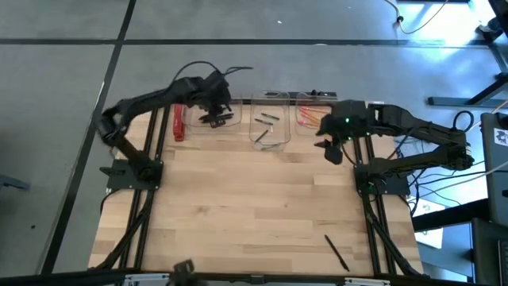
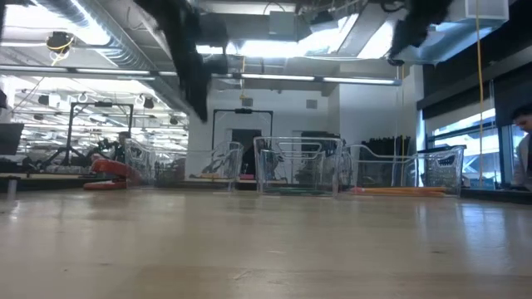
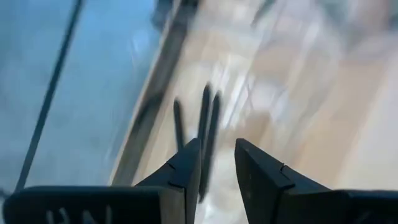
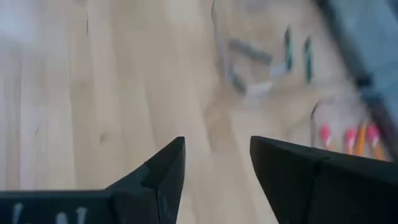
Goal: Sort crayons/erasers/pens/pencils in bins
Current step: Put the black pen into the left transparent bin
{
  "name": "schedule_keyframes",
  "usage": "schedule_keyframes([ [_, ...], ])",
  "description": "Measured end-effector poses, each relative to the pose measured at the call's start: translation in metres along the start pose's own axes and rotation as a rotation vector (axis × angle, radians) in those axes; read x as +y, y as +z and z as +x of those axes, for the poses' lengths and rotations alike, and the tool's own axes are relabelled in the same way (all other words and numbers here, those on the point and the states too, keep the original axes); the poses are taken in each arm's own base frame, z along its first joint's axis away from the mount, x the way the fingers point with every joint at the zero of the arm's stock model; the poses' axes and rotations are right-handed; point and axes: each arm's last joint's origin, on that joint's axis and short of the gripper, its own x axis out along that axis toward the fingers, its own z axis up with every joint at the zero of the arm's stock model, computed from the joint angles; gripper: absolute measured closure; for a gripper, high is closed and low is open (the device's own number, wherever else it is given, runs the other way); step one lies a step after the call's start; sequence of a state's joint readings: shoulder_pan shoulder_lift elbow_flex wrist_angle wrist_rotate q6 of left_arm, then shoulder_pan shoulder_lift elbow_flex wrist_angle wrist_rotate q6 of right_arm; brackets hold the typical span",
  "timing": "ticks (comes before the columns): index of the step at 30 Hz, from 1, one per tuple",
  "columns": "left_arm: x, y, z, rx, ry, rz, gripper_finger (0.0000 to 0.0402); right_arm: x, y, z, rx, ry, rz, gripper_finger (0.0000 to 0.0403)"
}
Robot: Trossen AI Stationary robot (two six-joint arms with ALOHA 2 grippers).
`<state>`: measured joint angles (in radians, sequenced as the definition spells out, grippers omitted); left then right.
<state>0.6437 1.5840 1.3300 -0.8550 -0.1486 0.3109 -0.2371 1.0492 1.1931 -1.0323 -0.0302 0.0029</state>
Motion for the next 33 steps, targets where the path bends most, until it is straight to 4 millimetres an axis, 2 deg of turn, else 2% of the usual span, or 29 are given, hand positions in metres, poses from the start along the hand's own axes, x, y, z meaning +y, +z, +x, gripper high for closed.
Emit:
schedule_keyframes([
  [3,-0.018,0.000,-0.045,-0.140,-0.002,-0.041,0.0310,0.009,-0.011,-0.001,0.108,0.026,-0.002,0.0228],
  [6,-0.044,-0.002,-0.080,-0.259,-0.045,-0.032,0.0310,0.019,-0.022,-0.003,0.227,0.076,0.010,0.0234],
  [10,-0.079,-0.006,-0.115,-0.379,-0.105,0.009,0.0310,0.040,-0.034,-0.007,0.365,0.227,0.067,0.0236],
  [15,-0.117,-0.017,-0.147,-0.484,-0.104,0.072,0.0310,0.075,-0.048,-0.016,0.505,0.353,0.110,0.0237],
  [23,-0.165,-0.035,-0.173,-0.548,-0.244,0.226,0.0310,0.156,-0.068,-0.015,0.651,0.421,0.206,0.0237],
  [33,-0.188,-0.046,-0.186,-0.599,-0.250,0.294,0.0310,0.250,-0.110,0.025,0.800,0.319,0.272,0.0237],
])
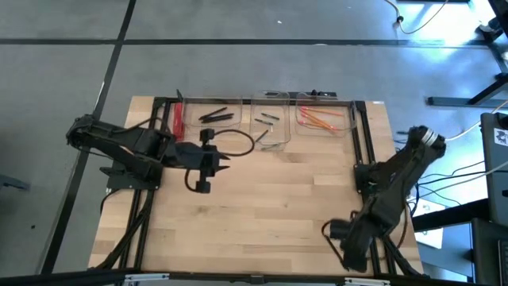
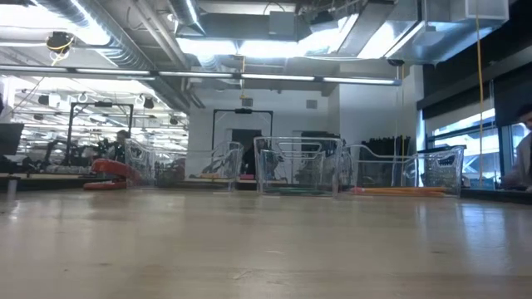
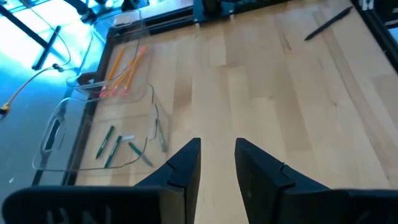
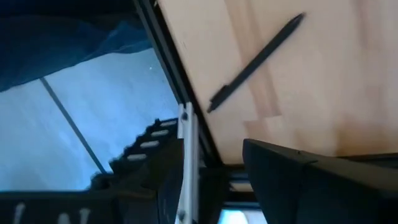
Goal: Sort crayons/erasers/pens/pencils in bins
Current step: Put the black pen into the left transparent bin
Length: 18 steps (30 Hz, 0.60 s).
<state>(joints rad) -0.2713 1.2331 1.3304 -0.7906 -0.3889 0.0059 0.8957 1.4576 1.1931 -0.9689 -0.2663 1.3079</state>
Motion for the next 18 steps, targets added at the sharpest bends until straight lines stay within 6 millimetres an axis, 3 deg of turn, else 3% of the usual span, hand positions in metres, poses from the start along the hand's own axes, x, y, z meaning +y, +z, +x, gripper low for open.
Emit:
schedule_keyframes([
  [4,-0.006,0.000,-0.002,-0.007,-0.019,0.011,0.0310,0.013,0.002,0.035,0.014,-0.040,0.107,0.0237],
  [10,-0.014,0.004,-0.005,-0.048,-0.046,0.048,0.0310,0.016,0.009,0.079,0.024,-0.153,0.275,0.0237],
  [18,-0.015,0.006,-0.006,-0.073,-0.049,0.042,0.0310,0.012,0.017,0.110,0.005,-0.248,0.354,0.0237],
])
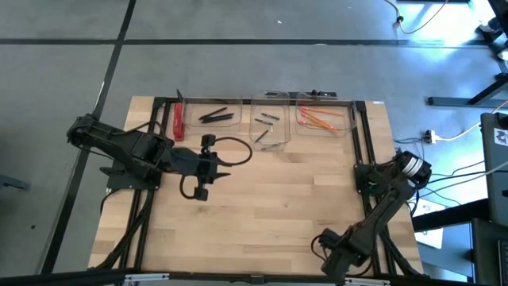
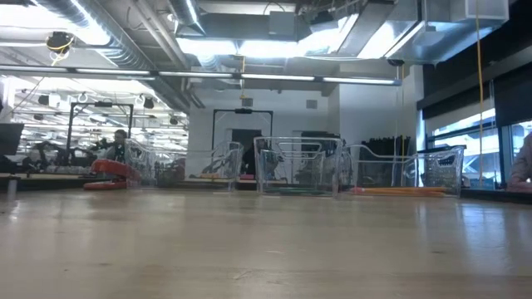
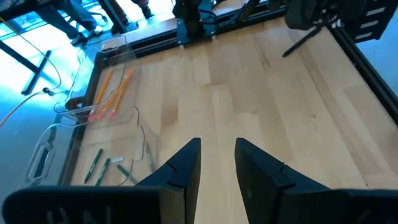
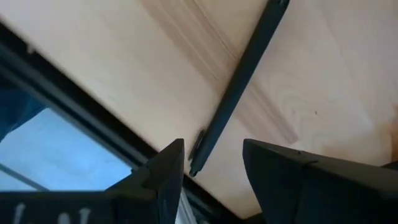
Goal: Sort crayons/erasers/pens/pencils in bins
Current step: Put the black pen into the left transparent bin
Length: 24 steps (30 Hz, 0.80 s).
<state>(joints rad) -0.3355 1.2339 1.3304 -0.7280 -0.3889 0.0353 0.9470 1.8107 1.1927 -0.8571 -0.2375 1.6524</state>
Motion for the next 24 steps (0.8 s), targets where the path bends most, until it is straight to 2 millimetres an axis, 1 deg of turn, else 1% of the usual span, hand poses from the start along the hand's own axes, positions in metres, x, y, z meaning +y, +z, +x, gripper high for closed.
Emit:
schedule_keyframes([
  [8,-0.001,0.003,0.000,-0.029,-0.014,-0.010,0.0310,0.001,0.004,0.016,-0.012,-0.051,0.005,0.0237],
  [12,-0.002,0.003,-0.001,-0.032,-0.018,-0.009,0.0310,-0.003,0.007,0.025,-0.014,-0.069,0.006,0.0237],
  [18,-0.002,0.003,-0.001,-0.034,-0.017,-0.009,0.0310,-0.010,0.011,0.040,-0.003,-0.020,-0.006,0.0237],
  [21,-0.002,0.003,-0.001,-0.034,-0.017,-0.009,0.0310,-0.013,0.012,0.043,-0.002,-0.018,-0.007,0.0237],
  [24,-0.002,0.003,-0.001,-0.034,-0.017,-0.009,0.0310,-0.013,0.012,0.043,-0.002,-0.024,-0.054,0.0241],
])
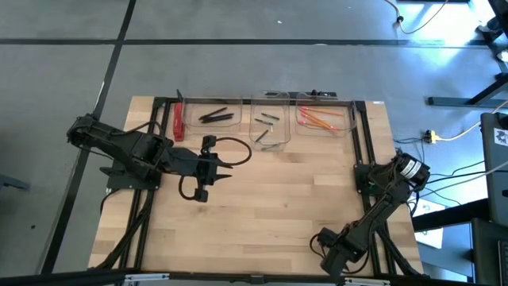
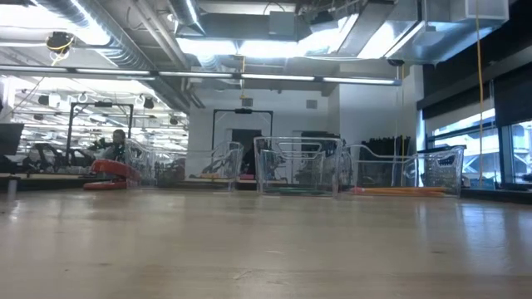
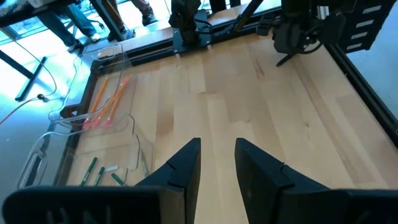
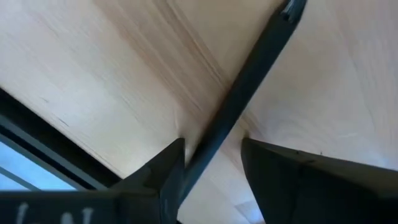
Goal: Sort crayons/erasers/pens/pencils in bins
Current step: Put the black pen into the left transparent bin
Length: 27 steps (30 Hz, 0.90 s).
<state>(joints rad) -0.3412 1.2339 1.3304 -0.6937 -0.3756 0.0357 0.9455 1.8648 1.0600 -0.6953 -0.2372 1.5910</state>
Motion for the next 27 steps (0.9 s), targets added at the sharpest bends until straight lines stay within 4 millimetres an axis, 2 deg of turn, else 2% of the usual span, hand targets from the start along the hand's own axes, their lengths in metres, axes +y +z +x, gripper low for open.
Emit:
schedule_keyframes([
  [5,0.000,0.000,0.000,0.000,0.000,0.000,0.0310,-0.001,0.000,0.000,0.000,-0.009,-0.028,0.0275],
  [14,0.000,0.000,0.000,0.000,0.000,0.001,0.0310,-0.001,0.001,0.001,-0.021,-0.013,-0.027,0.0373],
  [27,0.000,0.000,0.000,0.002,0.001,0.001,0.0310,0.004,0.023,-0.009,0.011,0.016,-0.004,0.0366],
])
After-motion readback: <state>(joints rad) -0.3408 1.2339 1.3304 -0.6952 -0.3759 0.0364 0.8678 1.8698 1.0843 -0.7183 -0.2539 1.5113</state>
